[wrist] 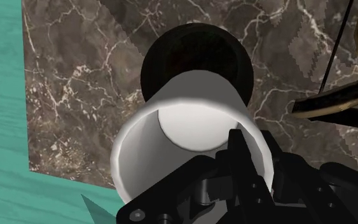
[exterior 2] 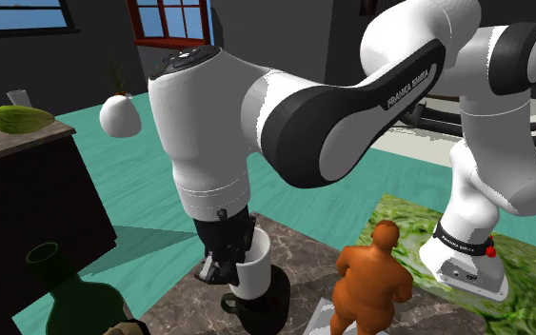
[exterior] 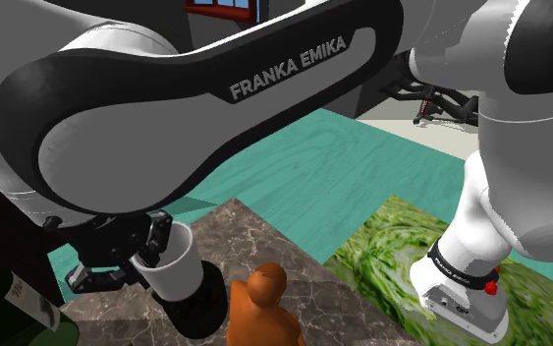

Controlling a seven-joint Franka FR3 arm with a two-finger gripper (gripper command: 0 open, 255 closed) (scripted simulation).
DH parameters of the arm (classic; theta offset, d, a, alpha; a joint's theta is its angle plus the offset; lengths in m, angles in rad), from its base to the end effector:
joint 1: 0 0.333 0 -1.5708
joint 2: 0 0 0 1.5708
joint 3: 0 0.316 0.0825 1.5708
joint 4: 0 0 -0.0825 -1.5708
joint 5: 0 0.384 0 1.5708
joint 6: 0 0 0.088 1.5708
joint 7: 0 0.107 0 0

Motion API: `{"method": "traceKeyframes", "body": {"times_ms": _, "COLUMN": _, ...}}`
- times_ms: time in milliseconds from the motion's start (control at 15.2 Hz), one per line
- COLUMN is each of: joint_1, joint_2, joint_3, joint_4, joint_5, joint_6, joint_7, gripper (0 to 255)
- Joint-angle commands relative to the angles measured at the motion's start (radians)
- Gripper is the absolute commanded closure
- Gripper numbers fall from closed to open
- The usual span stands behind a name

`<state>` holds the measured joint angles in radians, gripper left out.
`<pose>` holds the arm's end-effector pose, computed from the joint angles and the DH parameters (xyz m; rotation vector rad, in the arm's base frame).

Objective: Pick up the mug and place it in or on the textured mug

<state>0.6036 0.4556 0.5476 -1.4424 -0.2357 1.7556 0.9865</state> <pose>0.3449 0.5761 0.4510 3.0636 0.2766 -0.0601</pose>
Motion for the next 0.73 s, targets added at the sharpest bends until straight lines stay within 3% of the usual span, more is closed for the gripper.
{"method": "traceKeyframes", "body": {"times_ms": 0, "joint_1": -0.001, "joint_2": -0.001, "joint_3": 0.000, "joint_4": -0.008, "joint_5": 0.000, "joint_6": 0.008, "joint_7": 0.000, "gripper": 255}}
{"method": "traceKeyframes", "body": {"times_ms": 396, "joint_1": -0.001, "joint_2": -0.001, "joint_3": 0.000, "joint_4": -0.008, "joint_5": 0.000, "joint_6": 0.008, "joint_7": 0.000, "gripper": 255}}
{"method": "traceKeyframes", "body": {"times_ms": 462, "joint_1": -0.001, "joint_2": -0.001, "joint_3": 0.000, "joint_4": -0.008, "joint_5": 0.000, "joint_6": 0.008, "joint_7": 0.000, "gripper": 0}}
{"method": "traceKeyframes", "body": {"times_ms": 660, "joint_1": -0.001, "joint_2": -0.001, "joint_3": 0.000, "joint_4": -0.008, "joint_5": 0.000, "joint_6": 0.008, "joint_7": 0.000, "gripper": 0}}
